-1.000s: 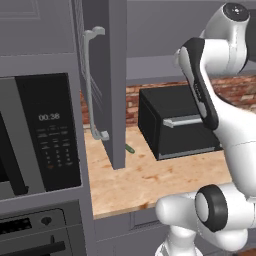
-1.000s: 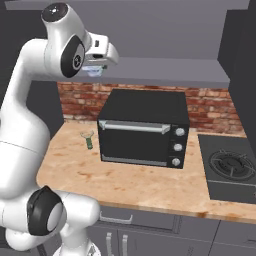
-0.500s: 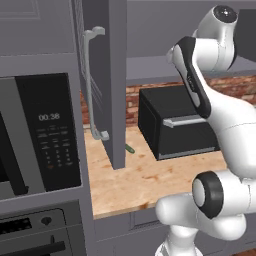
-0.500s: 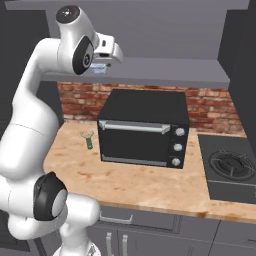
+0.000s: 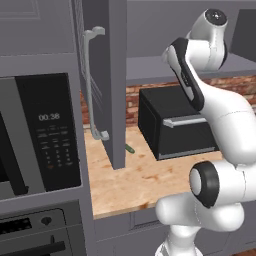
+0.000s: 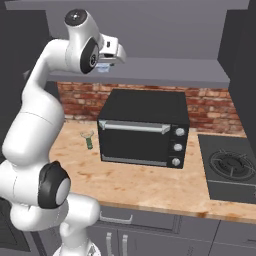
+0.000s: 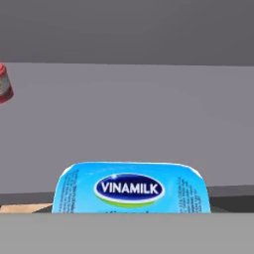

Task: Pick the boxed food and yogurt from the counter and place them in the cabinets closest to them.

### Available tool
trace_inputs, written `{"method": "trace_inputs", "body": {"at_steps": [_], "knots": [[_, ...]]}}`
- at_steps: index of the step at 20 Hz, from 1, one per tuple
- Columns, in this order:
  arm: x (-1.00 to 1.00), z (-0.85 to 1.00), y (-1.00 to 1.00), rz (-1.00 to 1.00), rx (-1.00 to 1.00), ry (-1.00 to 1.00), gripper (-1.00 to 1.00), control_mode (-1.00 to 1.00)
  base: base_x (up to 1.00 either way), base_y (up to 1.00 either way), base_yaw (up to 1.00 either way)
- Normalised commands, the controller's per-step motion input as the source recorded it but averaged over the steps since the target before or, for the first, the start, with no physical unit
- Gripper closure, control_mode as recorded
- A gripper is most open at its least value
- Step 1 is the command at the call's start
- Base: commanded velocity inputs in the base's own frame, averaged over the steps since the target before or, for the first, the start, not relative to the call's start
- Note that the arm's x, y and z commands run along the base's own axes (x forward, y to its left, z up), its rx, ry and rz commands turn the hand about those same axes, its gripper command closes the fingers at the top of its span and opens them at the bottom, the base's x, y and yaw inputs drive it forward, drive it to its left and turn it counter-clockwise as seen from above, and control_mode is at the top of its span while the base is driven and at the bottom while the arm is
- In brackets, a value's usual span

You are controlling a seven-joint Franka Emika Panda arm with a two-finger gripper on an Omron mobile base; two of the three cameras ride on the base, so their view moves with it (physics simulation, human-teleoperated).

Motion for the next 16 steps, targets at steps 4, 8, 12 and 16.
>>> {"method": "trace_inputs", "body": {"at_steps": [4, 8, 12, 16], "knots": [[0.39, -0.08, 0.0, 0.0, 0.0, -0.03, 1.0, -1.0, 0.0, 0.0, 0.0], [0.43, -0.06, 0.0, 0.0, 0.0, -0.03, 1.0, -1.0, 0.0, 0.0, 0.0], [0.38, -0.09, 0.0, 0.0, 0.0, -0.01, 1.0, -1.0, 0.0, 0.0, 0.0], [0.31, -0.13, 0.0, 0.0, 0.0, 0.0, 1.0, -1.0, 0.0, 0.0, 0.0]]}}
